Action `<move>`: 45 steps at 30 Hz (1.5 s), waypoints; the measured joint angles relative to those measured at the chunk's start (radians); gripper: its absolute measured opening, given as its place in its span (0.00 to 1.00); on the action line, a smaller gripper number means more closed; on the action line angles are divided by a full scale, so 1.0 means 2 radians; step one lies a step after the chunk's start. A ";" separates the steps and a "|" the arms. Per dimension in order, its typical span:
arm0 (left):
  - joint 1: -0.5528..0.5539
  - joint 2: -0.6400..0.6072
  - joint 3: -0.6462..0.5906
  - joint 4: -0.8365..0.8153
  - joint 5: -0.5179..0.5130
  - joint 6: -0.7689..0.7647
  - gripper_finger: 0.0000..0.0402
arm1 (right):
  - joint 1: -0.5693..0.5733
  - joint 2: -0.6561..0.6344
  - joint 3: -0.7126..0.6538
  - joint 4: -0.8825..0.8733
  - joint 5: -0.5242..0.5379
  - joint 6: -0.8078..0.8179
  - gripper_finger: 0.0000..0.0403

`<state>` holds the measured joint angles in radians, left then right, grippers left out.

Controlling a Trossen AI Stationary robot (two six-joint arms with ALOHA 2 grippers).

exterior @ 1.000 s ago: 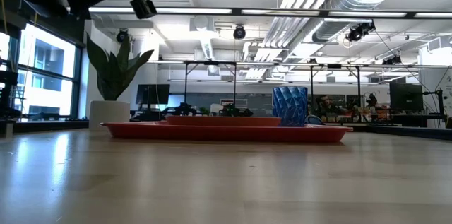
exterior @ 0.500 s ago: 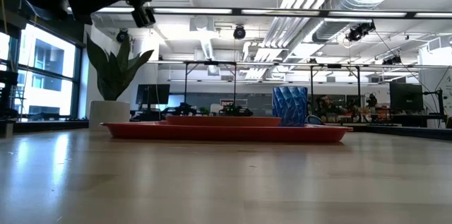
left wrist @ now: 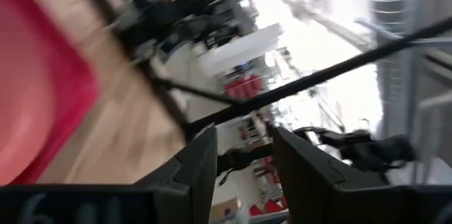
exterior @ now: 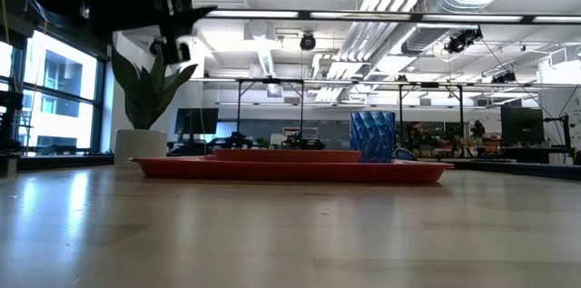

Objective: Pick and place plate/cup/fork/spoon on tray
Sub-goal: Adjust the utensils on the pink tray

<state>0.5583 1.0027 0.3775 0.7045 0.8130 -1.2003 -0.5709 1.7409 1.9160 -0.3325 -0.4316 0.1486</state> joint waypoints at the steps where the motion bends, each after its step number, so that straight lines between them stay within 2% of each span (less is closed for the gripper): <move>1: 0.000 0.000 0.000 -0.024 -0.001 0.007 0.32 | -0.005 0.000 0.000 0.000 -0.006 0.000 0.00; 7: -0.001 -0.001 0.000 -0.141 -0.028 0.051 0.32 | -0.031 0.000 0.000 -0.014 -0.029 -0.014 0.00; 15: -0.003 -0.001 0.000 -0.241 -0.058 0.073 0.32 | -0.049 0.000 0.000 -0.054 -0.029 -0.052 0.00; 21: -0.013 -0.001 0.000 -0.314 -0.107 0.067 0.32 | -0.054 0.000 0.000 -0.060 -0.030 -0.065 0.00; 26: -0.027 -0.002 0.000 -0.338 -0.136 0.042 0.32 | -0.059 0.000 0.000 -0.060 -0.055 -0.065 0.00; 32: -0.057 -0.019 0.000 -0.342 -0.146 0.002 0.32 | -0.067 0.000 0.000 -0.061 -0.056 -0.065 0.00; 38: -0.094 -0.055 0.000 -0.342 -0.198 -0.041 0.32 | -0.078 0.000 0.000 -0.067 -0.077 -0.065 0.00; 45: -0.135 -0.080 0.000 -0.367 -0.251 -0.077 0.32 | -0.088 0.000 0.000 -0.075 -0.078 -0.071 0.00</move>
<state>0.2874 0.8426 0.3775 -0.0303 0.3102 -1.3549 -0.7472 1.7409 1.9160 -0.4828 -0.5873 0.0068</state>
